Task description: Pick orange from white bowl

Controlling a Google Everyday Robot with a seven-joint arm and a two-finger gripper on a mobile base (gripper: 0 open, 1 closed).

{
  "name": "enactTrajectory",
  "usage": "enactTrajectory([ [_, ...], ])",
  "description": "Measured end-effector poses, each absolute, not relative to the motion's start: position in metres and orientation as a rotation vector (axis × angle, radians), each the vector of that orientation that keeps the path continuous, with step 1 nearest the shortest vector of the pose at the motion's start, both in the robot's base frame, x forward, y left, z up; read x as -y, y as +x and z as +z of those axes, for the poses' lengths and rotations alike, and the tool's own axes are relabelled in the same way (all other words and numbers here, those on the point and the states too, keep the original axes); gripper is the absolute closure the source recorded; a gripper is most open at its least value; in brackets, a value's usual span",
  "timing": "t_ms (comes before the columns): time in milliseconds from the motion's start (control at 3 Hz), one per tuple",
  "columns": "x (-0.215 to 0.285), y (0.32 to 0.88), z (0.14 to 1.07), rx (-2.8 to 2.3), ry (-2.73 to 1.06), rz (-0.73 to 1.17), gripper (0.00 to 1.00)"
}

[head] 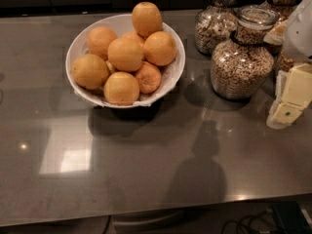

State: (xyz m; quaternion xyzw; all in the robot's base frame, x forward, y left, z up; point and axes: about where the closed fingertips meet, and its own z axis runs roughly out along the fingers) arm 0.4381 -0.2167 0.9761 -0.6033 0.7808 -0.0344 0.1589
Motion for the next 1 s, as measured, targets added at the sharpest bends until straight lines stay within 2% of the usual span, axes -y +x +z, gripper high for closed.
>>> enactTrajectory([
  [333, 0.216, 0.438, 0.977, -2.230, -1.723, -0.102, 0.00],
  [1000, 0.169, 0.486, 0.978, -2.085, -1.748, -0.136, 0.00],
])
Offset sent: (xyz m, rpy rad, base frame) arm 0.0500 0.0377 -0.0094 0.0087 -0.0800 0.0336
